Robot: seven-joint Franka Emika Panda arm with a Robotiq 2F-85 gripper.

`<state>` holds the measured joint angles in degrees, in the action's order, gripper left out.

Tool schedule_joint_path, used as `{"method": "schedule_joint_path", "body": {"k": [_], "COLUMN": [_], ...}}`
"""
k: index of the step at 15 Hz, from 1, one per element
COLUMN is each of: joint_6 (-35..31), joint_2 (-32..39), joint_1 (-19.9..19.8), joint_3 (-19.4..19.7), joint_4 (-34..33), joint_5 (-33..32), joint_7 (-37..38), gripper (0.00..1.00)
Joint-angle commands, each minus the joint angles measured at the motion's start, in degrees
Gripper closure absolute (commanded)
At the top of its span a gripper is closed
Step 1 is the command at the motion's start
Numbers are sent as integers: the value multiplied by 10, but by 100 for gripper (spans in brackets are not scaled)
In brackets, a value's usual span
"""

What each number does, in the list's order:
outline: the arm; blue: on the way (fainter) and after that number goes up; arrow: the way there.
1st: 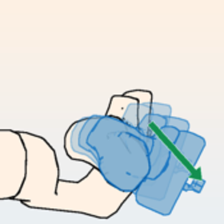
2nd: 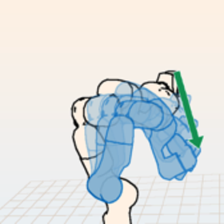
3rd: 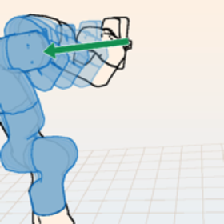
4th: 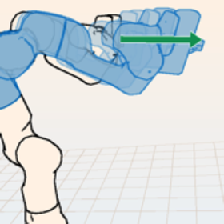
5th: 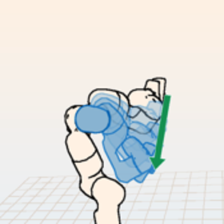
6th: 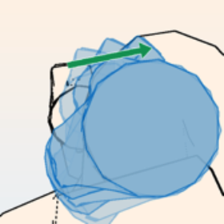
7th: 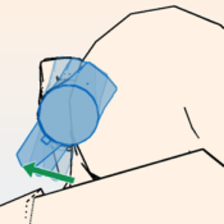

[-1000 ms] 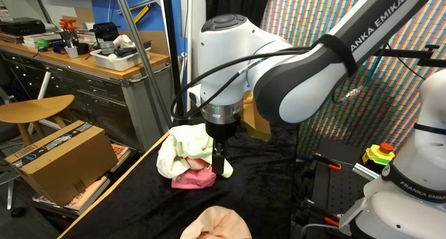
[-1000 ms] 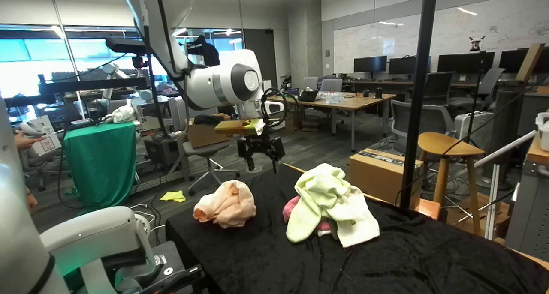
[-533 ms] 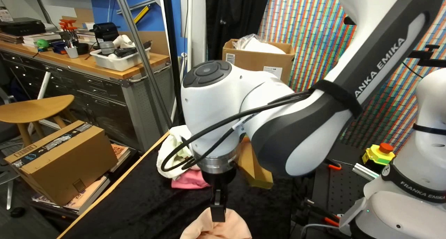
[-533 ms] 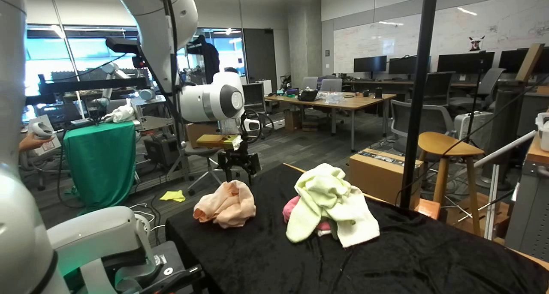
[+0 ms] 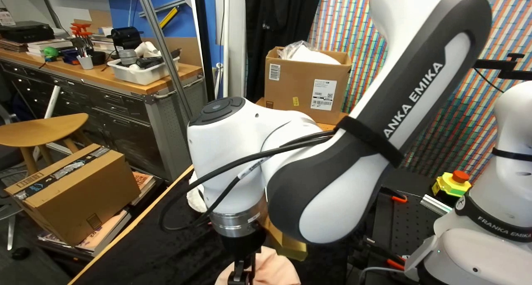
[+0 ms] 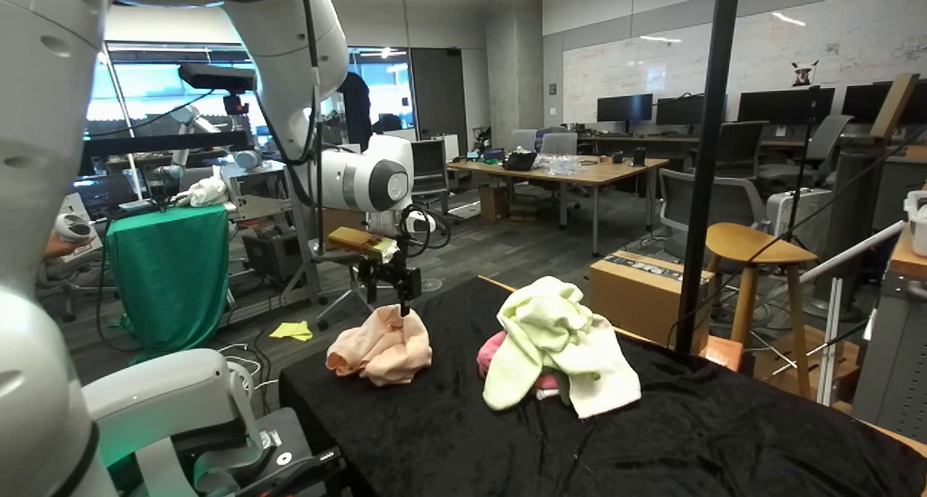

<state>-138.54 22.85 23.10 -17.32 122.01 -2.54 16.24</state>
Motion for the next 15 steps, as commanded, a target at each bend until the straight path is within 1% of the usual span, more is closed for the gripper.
{"method": "schedule_joint_path", "body": {"k": [1, 2, 5, 12, 15], "joint_6": [-3, -7, -18, -37, -46], "joint_2": [24, 28, 39, 66, 71], "joint_1": [-14, -17, -20, -20, -14], "joint_3": [-10, -11, -7, -5, 4], "joint_4": [-30, -31, -31, -20, -16], "joint_5": [59, 72, 83, 62, 32], "joint_7": [-39, -49, -73, -131, -155], "gripper": [0, 0, 0, 0, 0]}}
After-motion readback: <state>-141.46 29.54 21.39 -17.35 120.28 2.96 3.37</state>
